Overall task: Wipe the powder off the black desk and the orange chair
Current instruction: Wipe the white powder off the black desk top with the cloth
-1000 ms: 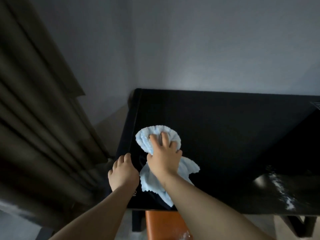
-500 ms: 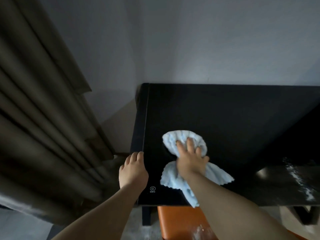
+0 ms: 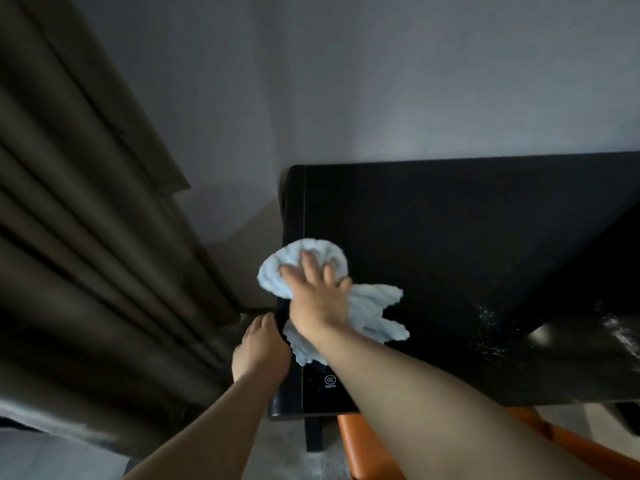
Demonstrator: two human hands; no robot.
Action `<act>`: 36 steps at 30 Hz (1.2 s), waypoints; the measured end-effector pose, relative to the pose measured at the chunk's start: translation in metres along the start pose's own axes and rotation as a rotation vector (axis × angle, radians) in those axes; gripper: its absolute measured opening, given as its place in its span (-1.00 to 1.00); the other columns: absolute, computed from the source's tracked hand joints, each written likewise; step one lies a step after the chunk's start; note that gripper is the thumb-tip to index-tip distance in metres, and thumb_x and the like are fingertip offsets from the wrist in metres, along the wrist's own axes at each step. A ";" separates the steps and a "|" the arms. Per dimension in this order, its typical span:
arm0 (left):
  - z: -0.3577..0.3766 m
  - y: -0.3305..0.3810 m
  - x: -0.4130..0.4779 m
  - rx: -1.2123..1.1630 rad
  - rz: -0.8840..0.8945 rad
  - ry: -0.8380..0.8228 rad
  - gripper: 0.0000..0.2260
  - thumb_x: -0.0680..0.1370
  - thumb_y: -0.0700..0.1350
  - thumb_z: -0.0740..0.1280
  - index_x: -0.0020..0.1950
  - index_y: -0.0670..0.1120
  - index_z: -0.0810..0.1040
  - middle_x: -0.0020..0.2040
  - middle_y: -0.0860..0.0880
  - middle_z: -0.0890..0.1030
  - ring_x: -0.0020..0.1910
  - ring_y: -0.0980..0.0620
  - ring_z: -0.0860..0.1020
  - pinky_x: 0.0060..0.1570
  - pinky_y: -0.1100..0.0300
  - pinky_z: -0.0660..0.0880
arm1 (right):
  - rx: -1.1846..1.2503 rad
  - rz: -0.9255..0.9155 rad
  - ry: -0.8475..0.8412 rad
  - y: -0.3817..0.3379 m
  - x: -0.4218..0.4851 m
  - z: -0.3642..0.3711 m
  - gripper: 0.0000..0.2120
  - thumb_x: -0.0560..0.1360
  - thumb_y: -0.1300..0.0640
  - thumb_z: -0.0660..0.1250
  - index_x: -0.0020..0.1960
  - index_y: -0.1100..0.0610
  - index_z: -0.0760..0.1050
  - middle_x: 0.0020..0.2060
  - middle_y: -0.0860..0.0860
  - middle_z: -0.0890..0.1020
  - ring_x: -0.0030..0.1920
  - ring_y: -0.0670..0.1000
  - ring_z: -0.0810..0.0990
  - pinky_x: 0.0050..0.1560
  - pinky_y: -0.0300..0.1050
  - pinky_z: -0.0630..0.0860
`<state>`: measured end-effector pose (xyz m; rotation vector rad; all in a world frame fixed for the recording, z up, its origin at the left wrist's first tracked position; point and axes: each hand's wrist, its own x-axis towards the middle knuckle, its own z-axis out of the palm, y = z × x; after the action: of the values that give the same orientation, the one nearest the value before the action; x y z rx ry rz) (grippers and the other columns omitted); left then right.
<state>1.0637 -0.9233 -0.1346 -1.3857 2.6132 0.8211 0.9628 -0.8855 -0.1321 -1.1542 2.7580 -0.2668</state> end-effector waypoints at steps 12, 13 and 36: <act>-0.009 -0.016 0.023 -0.141 -0.076 0.018 -0.51 0.52 -0.26 0.10 0.46 -0.05 0.27 0.46 -0.02 0.31 0.37 -0.08 0.35 0.28 0.07 0.33 | -0.038 0.286 0.150 0.091 0.041 -0.028 -0.52 0.54 0.11 0.16 0.41 -0.12 0.12 0.44 0.05 0.14 0.31 0.21 0.25 0.14 0.16 0.31; -0.009 -0.018 0.025 -0.160 -0.083 0.019 -0.50 0.52 -0.28 0.10 0.47 -0.05 0.27 0.47 -0.02 0.30 0.38 -0.08 0.34 0.29 0.08 0.32 | 0.001 0.227 0.203 0.085 0.052 -0.031 -0.51 0.53 0.10 0.18 0.40 -0.14 0.12 0.44 0.03 0.13 0.30 0.21 0.24 0.13 0.16 0.30; -0.014 -0.062 0.000 -0.348 -0.233 0.177 -0.64 0.57 -0.18 0.16 0.36 -0.08 0.41 0.28 -0.15 0.50 0.24 -0.17 0.45 0.12 0.12 0.38 | 0.250 -0.538 -0.508 0.022 0.042 -0.039 -0.51 0.39 -0.11 0.35 0.27 0.03 0.50 0.30 0.12 0.44 0.25 -0.02 0.32 -0.03 -0.05 0.40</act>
<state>1.1152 -0.9587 -0.1489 -1.8877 2.4421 1.2092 0.9105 -0.8955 -0.1010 -1.6029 1.8936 -0.3083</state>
